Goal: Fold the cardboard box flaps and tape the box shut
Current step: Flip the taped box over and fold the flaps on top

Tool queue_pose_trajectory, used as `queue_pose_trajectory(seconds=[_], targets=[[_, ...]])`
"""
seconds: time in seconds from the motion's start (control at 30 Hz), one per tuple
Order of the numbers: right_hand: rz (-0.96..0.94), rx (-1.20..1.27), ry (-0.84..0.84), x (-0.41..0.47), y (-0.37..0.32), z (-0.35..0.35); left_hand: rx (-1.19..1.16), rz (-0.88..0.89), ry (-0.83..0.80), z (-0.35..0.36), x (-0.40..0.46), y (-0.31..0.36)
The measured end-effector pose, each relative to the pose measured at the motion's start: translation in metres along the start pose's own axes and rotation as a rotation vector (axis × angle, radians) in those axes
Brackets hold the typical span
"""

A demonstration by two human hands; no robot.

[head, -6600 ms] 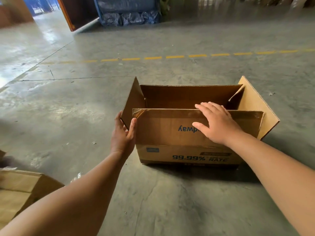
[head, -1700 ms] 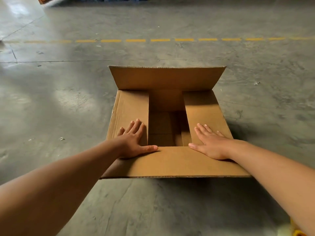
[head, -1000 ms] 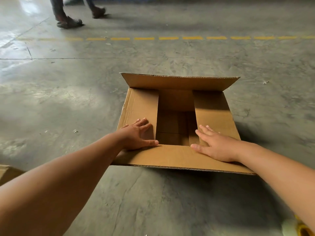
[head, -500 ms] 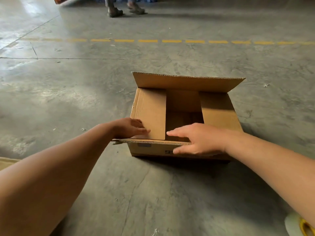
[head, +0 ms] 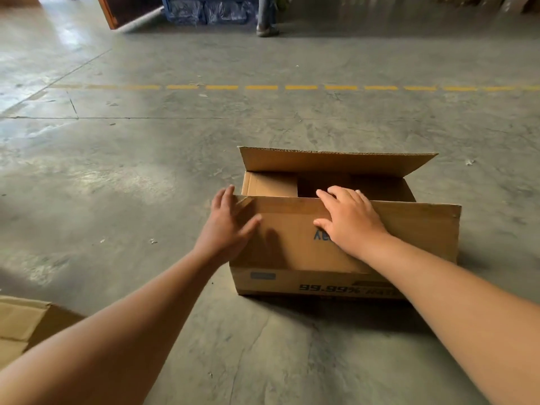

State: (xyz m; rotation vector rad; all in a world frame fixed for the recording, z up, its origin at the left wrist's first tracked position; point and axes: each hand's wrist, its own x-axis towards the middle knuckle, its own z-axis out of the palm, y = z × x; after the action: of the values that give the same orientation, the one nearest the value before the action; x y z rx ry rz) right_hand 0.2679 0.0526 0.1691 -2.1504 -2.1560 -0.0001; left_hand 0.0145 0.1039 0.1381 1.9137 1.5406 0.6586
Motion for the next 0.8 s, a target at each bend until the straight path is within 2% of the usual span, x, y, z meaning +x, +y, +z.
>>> queue_pose_trajectory(seconds=[0.1,0.2,0.3,0.43,0.5,0.57,0.6,0.63,0.67,0.73,0.8], targets=[[0.050,-0.010,-0.095,-0.001,0.002,0.033,0.549,0.210,-0.008,0.018,0.001,-0.009],[0.055,0.037,-0.256,-0.008,0.010,0.061,0.768,0.315,-0.184,0.033,0.005,-0.011],[0.040,0.063,-0.318,-0.012,0.019,0.075,0.753,0.307,-0.322,0.051,0.008,-0.009],[0.004,0.073,-0.271,0.003,0.028,0.061,0.692,0.271,-0.327,0.077,0.018,0.001],[-0.035,0.109,-0.106,0.019,0.036,0.041,0.676,0.263,-0.305,0.085,0.023,0.003],[-0.099,0.121,0.172,0.041,0.046,0.021,0.672,0.263,-0.289,0.090,0.024,0.002],[-0.103,0.105,0.301,0.053,0.051,0.011,0.673,0.266,-0.283,0.090,0.023,0.001],[-0.072,0.076,0.362,0.065,0.058,0.002,0.675,0.268,-0.278,0.090,0.022,0.000],[-0.019,0.041,0.354,0.077,0.066,-0.007,0.675,0.271,-0.273,0.090,0.022,0.000],[0.087,-0.007,0.192,0.094,0.079,-0.014,0.662,0.272,-0.263,0.088,0.021,0.000],[0.114,-0.031,0.049,0.093,0.086,-0.006,0.621,0.268,-0.221,0.087,0.018,0.000]])
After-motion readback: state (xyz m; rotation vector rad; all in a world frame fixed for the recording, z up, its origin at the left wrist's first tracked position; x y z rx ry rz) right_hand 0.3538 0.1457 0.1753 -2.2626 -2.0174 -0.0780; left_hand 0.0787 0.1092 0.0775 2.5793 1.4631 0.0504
